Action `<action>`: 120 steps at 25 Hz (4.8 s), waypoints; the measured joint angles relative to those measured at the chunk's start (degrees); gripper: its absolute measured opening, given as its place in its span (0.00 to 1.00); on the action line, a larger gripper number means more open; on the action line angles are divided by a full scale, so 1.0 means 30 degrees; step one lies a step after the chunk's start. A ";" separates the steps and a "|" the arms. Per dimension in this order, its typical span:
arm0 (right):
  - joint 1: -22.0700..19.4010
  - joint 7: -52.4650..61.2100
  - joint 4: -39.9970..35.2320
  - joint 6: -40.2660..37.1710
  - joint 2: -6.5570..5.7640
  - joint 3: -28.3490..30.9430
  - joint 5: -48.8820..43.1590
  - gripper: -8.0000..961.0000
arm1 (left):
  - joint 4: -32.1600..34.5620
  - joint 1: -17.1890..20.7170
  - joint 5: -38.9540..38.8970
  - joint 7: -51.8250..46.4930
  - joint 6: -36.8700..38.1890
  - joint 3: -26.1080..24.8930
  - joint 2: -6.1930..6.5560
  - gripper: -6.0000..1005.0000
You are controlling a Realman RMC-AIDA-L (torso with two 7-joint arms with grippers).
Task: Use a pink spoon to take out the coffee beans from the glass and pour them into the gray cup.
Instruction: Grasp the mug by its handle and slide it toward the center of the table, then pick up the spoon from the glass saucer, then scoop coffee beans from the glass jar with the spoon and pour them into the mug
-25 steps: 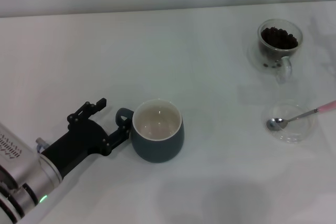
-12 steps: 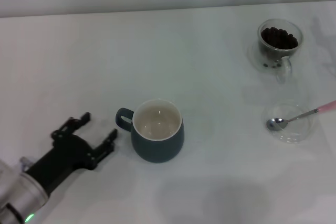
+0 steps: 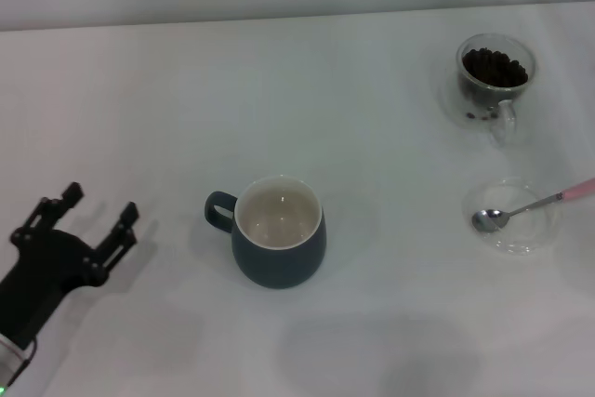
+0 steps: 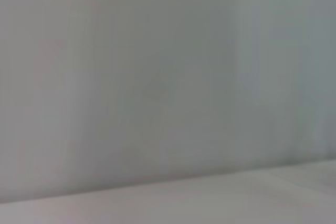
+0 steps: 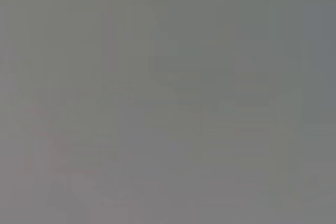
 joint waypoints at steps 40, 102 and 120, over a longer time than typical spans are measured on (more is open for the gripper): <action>-0.5348 1.0301 -0.1709 -0.0370 -0.0341 -1.2047 -0.2085 0.89 | 0.0460 -0.1864 -1.1814 -0.0148 -0.0405 -0.0151 0.0046 0.76; 0.0161 0.8589 -1.1897 -0.0176 -0.0751 -1.1018 -0.8028 0.16 | 0.0723 -0.1926 -1.2255 -0.0098 -0.0227 -0.0151 0.0020 0.76; 0.0105 0.6614 -1.1518 -0.2675 -0.0203 -1.1993 -0.9121 0.16 | 0.0700 -0.1953 -1.2255 -0.0141 -0.0204 -0.0151 0.0017 0.76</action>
